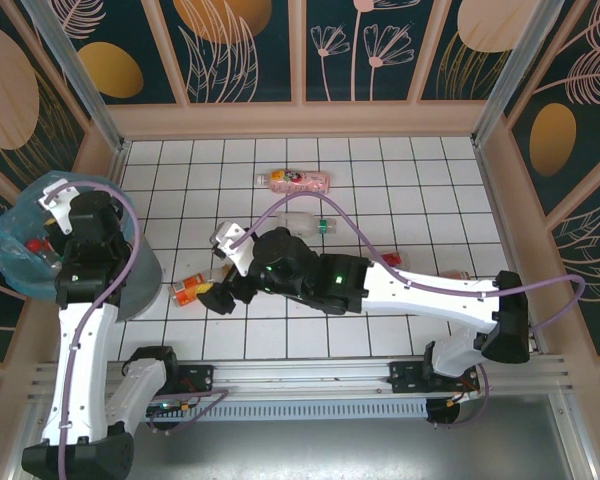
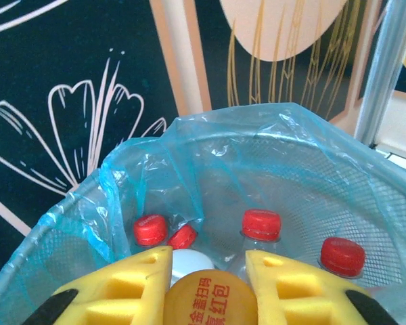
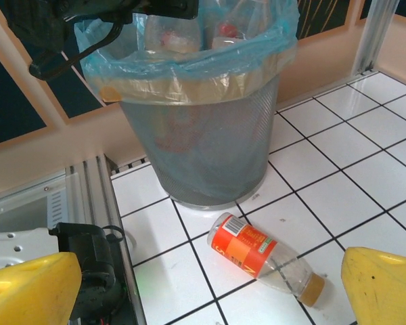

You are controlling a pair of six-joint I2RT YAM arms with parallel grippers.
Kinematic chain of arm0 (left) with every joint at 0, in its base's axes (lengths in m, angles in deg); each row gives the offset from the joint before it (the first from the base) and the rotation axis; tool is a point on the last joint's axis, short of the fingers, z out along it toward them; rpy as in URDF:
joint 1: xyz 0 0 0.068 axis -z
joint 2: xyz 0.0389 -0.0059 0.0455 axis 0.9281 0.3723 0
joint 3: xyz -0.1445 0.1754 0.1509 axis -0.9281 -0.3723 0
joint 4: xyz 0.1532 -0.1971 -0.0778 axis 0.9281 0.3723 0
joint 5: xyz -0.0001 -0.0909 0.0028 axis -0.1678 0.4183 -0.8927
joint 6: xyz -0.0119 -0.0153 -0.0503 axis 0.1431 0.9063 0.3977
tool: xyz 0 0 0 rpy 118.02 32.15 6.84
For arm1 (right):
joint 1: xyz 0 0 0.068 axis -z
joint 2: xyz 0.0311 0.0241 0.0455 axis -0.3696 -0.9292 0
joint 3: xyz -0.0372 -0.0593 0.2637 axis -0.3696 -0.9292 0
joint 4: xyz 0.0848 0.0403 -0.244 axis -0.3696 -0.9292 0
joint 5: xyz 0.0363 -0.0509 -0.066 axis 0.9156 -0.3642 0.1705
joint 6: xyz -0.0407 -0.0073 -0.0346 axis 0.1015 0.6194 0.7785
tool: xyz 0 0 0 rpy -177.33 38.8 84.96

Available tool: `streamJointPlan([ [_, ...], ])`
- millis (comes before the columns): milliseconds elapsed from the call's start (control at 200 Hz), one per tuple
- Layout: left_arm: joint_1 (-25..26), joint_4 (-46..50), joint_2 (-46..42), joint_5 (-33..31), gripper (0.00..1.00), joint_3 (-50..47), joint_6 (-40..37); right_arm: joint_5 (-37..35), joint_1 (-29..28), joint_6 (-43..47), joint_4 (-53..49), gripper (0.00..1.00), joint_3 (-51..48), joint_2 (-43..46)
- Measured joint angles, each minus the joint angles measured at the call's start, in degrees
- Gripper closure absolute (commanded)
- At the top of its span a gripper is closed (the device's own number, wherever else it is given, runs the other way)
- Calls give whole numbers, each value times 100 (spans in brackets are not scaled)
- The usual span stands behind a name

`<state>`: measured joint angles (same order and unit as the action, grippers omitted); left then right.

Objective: Put the plastic bottles in the bin

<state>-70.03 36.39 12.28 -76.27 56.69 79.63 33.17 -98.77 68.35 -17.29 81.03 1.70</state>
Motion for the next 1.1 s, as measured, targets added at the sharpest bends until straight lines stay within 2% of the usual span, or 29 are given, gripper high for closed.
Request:
streamJointPlan([
  [50, 0, 101, 0, 94, 41, 170, 17, 0, -9, 39, -11, 1, 70, -66],
  [85, 0, 177, -9, 166, 32, 321, 15, 0, -15, 66, -24, 1, 111, -109],
  [200, 0, 356, -66, 354, 29, 815, 63, 7, -28, 120, -90, 1, 166, -195],
  [320, 0, 636, -13, 562, 37, 1517, 48, 17, -28, 166, -129, 1, 208, -267],
  [545, 0, 835, 345, 999, 79, 2494, -7, 22, -28, 234, -127, 1, 225, -330],
  [646, 0, 909, 651, 1185, 91, 2546, 11, 20, -28, 251, -133, 1, 291, -411],
  [776, 2, 1021, 990, 1233, 100, 2382, 39, 20, -28, 269, -151, 1, 350, -466],
  [1101, -120, 1300, 1058, 1174, 100, 1873, 63, 24, -50, 271, -249, 1, 535, -551],
])
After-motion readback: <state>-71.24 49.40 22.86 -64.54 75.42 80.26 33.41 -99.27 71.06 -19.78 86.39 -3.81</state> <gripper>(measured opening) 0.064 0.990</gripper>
